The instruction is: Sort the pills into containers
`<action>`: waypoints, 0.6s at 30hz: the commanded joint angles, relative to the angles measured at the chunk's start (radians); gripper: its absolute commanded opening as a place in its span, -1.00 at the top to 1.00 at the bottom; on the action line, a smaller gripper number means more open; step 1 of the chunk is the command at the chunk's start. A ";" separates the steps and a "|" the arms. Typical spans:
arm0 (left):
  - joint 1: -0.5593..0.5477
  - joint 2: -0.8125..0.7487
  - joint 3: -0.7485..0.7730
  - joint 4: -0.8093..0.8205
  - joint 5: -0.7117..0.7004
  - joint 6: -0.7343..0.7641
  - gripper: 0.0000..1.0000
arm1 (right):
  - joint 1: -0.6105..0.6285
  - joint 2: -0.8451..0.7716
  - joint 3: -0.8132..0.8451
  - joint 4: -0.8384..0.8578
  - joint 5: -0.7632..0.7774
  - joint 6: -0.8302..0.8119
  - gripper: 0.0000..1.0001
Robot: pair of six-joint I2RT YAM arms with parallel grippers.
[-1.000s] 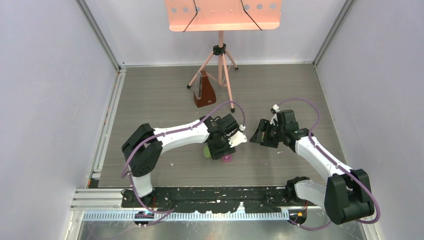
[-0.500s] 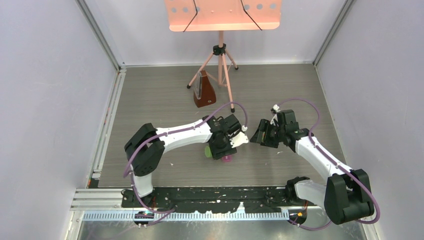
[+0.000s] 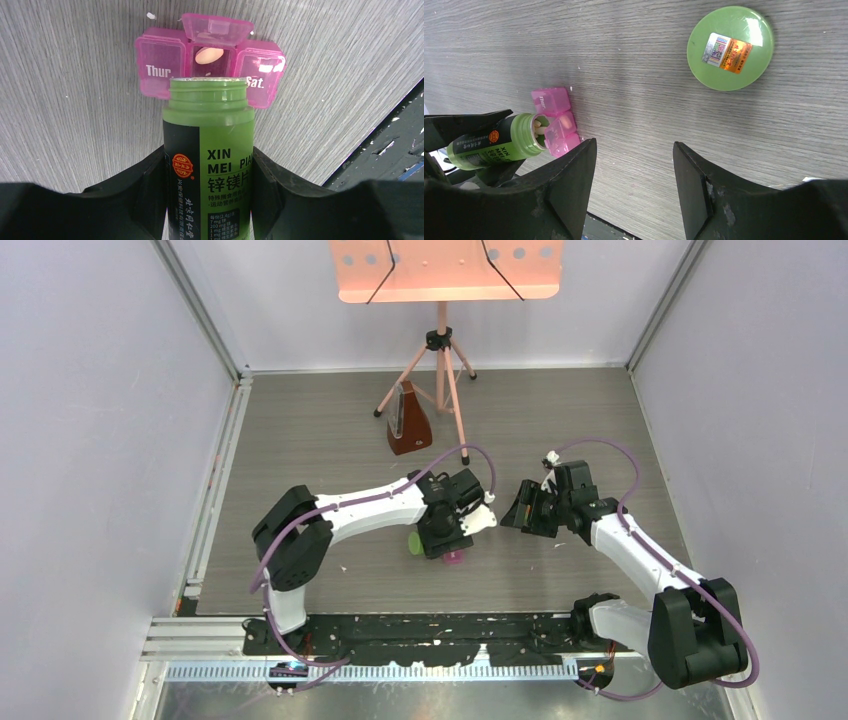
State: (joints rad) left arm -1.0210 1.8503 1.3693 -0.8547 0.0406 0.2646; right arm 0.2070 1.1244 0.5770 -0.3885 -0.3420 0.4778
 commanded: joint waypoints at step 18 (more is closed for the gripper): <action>-0.010 0.031 0.093 -0.083 -0.018 -0.013 1.00 | -0.006 -0.002 -0.001 0.029 -0.010 -0.003 -0.29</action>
State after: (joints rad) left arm -1.0222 1.8732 1.4189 -0.9001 0.0261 0.2634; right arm 0.2070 1.1244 0.5766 -0.3885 -0.3424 0.4778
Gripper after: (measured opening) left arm 0.535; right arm 0.645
